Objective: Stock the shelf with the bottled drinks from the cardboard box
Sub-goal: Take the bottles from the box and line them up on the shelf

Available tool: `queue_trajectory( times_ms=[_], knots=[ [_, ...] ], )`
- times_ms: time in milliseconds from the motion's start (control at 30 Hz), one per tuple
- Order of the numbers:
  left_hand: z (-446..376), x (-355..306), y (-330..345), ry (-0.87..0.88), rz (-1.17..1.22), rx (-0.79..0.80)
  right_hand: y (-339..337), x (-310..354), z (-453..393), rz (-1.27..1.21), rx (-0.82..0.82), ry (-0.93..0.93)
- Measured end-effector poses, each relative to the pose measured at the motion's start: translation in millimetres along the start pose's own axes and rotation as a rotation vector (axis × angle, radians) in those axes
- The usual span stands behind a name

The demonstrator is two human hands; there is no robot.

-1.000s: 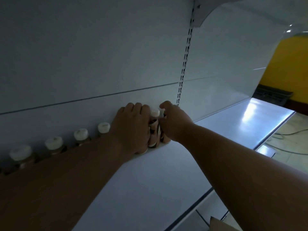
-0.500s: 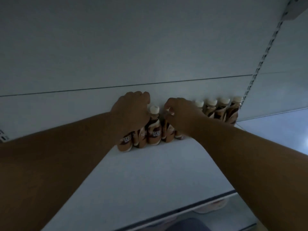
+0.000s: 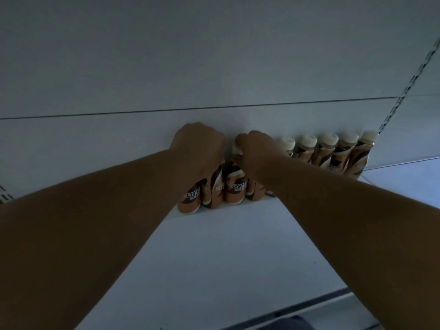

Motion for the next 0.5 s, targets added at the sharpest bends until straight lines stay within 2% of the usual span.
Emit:
queue_trajectory(
  times_ms=[267,500],
  knots=[
    [2.3,5.1,10.4,0.048,0.22,-0.015,-1.0,1.6,-13.2,-0.031,0.014,-0.052],
    [4.7,1.1,11.5,0.063,0.236,-0.05,-3.5,1.4,-7.6,-0.048,-0.01,-0.059]
  ],
)
Point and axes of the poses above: each hand's wrist, its own z-axis away from the middle knuckle, its own y-axis out of the palm, x = y × z, the point moved 9 cm from there along -z, towards the middle knuckle, and after that the axes turned 13 degrees about -z, right-handed, at the moved point
